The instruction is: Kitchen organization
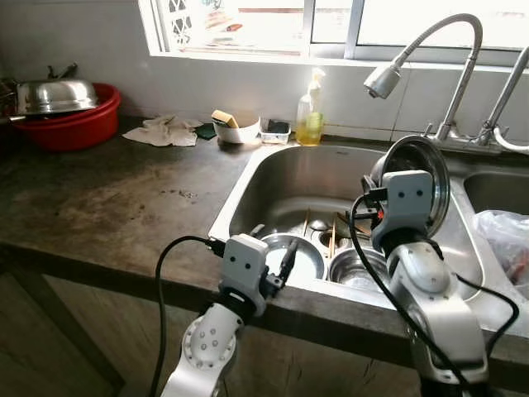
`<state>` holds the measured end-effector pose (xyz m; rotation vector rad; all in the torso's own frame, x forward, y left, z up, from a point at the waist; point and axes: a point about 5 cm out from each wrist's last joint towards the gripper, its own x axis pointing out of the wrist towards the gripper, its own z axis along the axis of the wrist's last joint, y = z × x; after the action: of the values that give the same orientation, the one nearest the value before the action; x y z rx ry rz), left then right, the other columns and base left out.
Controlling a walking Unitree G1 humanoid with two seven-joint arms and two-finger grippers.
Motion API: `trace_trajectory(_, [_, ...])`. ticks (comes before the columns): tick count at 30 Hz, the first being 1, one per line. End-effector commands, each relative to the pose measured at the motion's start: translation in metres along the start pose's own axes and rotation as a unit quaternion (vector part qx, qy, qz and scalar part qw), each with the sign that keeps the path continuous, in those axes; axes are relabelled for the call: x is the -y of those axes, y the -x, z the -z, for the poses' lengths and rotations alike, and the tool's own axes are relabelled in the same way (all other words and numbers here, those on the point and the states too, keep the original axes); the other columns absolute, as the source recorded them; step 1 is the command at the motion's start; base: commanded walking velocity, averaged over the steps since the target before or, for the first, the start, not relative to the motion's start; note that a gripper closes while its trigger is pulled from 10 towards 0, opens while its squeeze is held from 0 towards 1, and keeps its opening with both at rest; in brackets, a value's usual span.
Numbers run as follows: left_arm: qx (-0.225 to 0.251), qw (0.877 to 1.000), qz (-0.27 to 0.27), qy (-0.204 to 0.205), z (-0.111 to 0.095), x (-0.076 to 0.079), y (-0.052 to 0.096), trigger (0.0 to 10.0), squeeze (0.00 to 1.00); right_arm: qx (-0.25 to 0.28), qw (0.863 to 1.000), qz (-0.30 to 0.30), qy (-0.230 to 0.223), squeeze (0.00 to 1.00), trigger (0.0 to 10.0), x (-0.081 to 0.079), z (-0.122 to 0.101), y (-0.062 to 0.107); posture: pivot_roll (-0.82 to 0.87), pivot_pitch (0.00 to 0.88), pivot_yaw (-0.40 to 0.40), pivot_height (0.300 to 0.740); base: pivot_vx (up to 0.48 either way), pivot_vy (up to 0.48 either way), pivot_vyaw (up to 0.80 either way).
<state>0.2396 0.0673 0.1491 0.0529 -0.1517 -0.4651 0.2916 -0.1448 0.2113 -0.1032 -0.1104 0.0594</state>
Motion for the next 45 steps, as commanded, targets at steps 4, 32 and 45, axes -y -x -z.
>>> trace_trajectory(4, [-0.01,1.0,-0.006,-0.001,0.003,-0.002,0.002,10.0,0.0,-0.053,0.997,-0.059,0.017,0.0,10.0,-0.006,0.003,-0.021,0.08,0.029,-0.045,0.74,0.0,0.0,0.0])
trace_trajectory(32, [-0.028,0.999,-0.014,0.013,-0.006,0.008,0.026,10.0,0.0,-0.292,0.898,-0.292,0.148,1.0,10.0,-0.01,0.07,-0.074,0.15,0.136,-0.11,0.74,0.0,0.0,0.0])
trace_trajectory(45, [-0.026,1.0,-0.012,0.006,-0.005,0.004,0.02,10.0,0.0,-0.205,0.94,-0.247,0.119,1.0,10.0,-0.006,0.042,-0.075,0.14,0.079,-0.099,0.74,0.0,0.0,0.0])
